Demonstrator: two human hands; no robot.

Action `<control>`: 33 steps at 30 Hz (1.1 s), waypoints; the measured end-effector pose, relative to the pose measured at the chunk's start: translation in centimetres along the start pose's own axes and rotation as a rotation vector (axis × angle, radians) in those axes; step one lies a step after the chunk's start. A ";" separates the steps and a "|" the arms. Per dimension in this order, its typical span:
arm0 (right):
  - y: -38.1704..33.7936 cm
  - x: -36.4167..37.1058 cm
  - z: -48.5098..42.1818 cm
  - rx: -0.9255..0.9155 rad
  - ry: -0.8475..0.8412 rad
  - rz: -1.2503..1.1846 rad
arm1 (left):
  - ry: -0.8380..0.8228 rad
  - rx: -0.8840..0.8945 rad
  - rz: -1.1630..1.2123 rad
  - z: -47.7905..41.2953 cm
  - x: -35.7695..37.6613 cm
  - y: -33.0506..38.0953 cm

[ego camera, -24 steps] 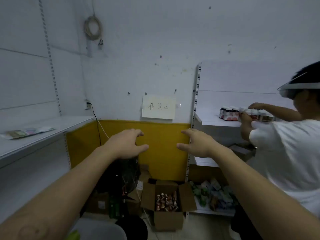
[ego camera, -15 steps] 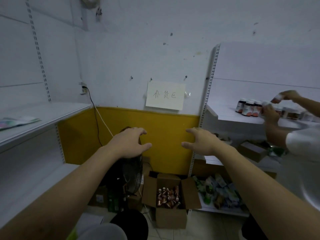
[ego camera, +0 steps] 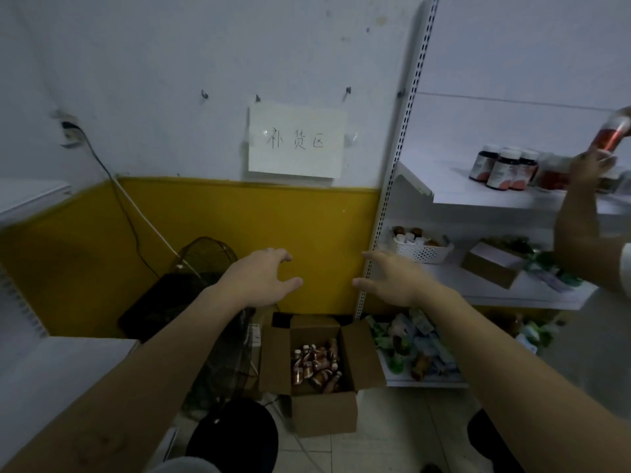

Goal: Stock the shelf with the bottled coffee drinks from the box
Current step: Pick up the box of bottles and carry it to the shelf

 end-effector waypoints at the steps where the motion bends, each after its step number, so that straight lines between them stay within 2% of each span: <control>1: 1.0 0.8 -1.6 0.000 -0.013 -0.010 | -0.012 -0.012 0.011 -1.8 0.9 -0.3; 12: 10.9 11.0 -17.7 -0.026 -0.236 -0.110 | -0.164 -0.231 0.100 -17.9 12.7 -3.1; 21: 12.6 22.5 -27.7 0.028 -0.450 -0.260 | -0.300 -0.439 0.150 -27.4 19.7 -12.0; 29: 14.6 32.5 -37.5 0.225 -0.661 -0.370 | -0.408 -0.622 0.306 -38.1 25.3 -21.2; 33: 17.3 40.3 -39.3 0.432 -0.806 -0.369 | -0.472 -0.738 0.427 -41.4 30.6 -25.1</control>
Point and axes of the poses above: each hand's wrist, its own z-axis away from the middle knuckle, its own x-axis out of the palm, y = z × x, the point moved 6 cm from there along -z, towards the middle knuckle, and after that the axes turned 10 degrees about z, right-handed, at the moved point
